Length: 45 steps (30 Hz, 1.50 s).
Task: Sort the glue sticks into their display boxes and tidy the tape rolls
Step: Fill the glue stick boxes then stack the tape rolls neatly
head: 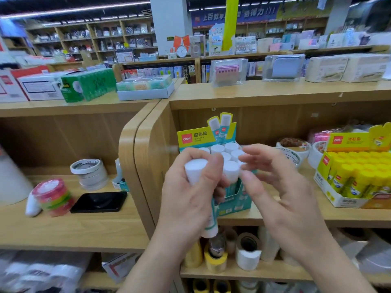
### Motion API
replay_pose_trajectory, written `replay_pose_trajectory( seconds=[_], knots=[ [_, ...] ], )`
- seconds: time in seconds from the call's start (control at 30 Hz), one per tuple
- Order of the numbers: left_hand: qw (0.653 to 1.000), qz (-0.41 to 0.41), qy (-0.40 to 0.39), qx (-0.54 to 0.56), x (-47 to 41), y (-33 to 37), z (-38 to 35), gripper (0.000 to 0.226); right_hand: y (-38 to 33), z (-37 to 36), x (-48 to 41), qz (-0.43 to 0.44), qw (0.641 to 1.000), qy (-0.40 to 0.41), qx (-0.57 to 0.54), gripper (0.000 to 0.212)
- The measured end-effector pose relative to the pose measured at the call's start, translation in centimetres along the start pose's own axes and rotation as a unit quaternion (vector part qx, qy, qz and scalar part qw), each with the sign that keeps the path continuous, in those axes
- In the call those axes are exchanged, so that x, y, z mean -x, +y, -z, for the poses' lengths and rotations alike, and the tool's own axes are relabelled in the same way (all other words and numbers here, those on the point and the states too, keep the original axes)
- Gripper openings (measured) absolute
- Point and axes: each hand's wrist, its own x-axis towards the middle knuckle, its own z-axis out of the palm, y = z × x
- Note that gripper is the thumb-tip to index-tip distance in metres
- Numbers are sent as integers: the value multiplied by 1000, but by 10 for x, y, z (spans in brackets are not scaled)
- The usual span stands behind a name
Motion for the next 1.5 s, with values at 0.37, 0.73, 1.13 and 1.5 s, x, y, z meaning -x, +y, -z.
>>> replay_pose_trajectory(
  seconds=[0.37,0.73,1.13,1.5],
  knots=[
    [999,11,-36,37,0,9,23,34,-11,-5,8,-164,948,-72,-263,24],
    [969,-53,32,-237,9,5,50,22,21,7,-10,8,986,2,164,35],
    [863,-109,-85,-486,-5,-21,39,36,48,2,-12,11,971,-89,223,38],
    [797,-217,-82,-558,-18,-35,31,47,52,4,-11,0,980,-85,180,40]
  ],
)
